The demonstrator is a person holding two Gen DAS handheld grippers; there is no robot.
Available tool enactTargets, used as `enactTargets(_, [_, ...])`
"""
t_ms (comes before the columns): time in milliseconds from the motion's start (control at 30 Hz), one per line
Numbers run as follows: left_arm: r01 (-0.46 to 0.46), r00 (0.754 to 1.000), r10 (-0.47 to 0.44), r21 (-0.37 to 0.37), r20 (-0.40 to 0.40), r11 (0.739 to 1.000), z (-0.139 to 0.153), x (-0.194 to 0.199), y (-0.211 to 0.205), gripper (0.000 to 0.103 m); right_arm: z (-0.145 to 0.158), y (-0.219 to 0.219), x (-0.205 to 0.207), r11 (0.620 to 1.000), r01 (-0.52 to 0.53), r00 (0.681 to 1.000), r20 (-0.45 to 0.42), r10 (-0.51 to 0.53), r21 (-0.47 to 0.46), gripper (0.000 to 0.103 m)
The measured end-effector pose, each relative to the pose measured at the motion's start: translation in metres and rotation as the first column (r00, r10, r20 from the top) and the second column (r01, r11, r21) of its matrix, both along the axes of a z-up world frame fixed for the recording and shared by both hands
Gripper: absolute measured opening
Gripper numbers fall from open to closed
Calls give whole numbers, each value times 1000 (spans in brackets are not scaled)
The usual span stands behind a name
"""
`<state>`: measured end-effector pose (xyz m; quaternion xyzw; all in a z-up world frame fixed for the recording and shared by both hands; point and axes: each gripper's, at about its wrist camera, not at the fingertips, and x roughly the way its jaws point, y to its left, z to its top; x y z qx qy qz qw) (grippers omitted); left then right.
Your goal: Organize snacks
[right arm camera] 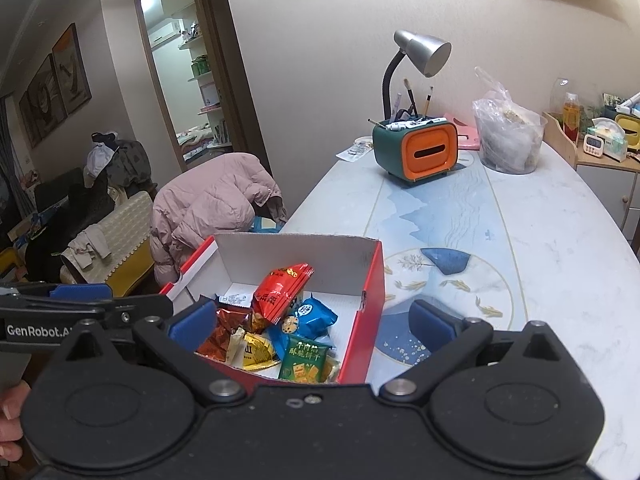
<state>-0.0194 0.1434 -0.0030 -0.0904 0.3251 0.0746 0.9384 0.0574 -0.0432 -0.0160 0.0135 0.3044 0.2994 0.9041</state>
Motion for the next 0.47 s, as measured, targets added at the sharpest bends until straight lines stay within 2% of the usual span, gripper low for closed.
enactTargets(467, [-53, 998, 53, 11, -27, 999, -1, -3, -28, 93, -2, -20, 8, 999, -44, 999, -6, 44, 6, 103])
